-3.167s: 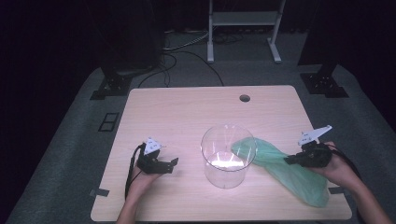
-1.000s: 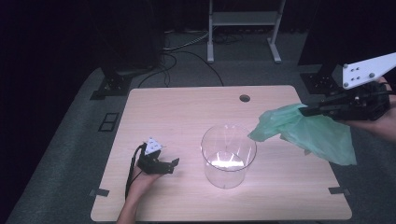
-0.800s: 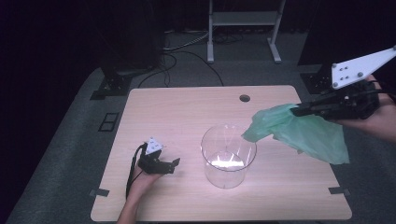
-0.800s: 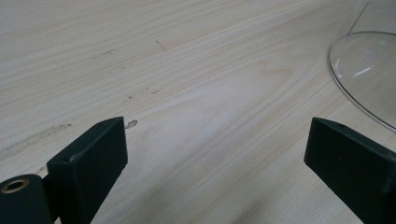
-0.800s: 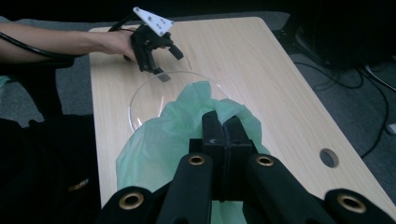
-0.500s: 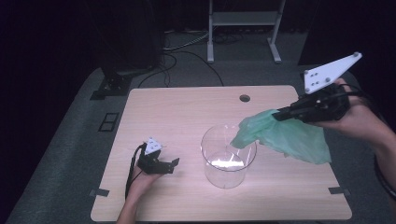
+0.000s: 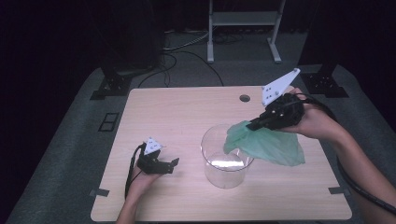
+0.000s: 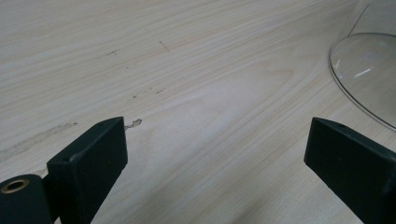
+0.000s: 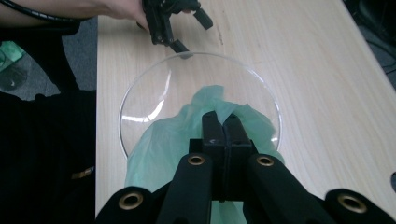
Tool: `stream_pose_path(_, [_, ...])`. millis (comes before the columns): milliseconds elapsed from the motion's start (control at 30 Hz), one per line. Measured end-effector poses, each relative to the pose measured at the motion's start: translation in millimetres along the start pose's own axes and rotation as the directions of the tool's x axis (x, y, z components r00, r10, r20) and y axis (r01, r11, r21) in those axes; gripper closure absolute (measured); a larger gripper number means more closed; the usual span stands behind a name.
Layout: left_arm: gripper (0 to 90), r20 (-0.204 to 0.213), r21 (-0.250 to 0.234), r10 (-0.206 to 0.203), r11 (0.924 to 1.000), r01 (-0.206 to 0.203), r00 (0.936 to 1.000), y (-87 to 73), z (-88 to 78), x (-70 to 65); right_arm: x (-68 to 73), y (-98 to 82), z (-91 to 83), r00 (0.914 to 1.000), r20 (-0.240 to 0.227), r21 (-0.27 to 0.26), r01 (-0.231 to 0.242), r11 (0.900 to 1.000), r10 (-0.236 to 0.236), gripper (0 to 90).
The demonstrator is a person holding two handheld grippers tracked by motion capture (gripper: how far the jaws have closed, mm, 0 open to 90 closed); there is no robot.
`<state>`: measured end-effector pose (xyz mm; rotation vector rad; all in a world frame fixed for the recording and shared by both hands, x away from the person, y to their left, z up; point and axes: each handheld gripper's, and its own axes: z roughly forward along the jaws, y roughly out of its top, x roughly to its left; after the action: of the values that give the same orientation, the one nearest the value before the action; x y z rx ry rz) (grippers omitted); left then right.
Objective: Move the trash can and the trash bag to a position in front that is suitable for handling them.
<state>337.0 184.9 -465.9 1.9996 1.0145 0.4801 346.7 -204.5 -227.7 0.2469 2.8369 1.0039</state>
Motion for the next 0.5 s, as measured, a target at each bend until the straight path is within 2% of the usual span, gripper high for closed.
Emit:
stream_pose_path(233, [4.6,0.001,0.001,0.001,1.0,-0.001,1.0,0.0,-0.4,0.4,-2.3,0.9,23.2,0.9998,-0.02,0.038,0.008,0.999,-0.007,90.0])
stream_pose_path(333, [4.6,0.002,0.002,0.002,1.0,-0.002,1.0,0.1,-0.3,0.0,-2.5,2.2,31.2,0.9992,-0.039,0.043,0.007,0.999,-0.005,90.0])
stream_pose_path(500, [4.6,0.001,0.001,0.001,1.0,-0.001,1.0,-0.1,-0.5,0.5,0.4,8.3,39.6,0.9972,-0.068,0.038,0.036,0.999,-0.033,90.0])
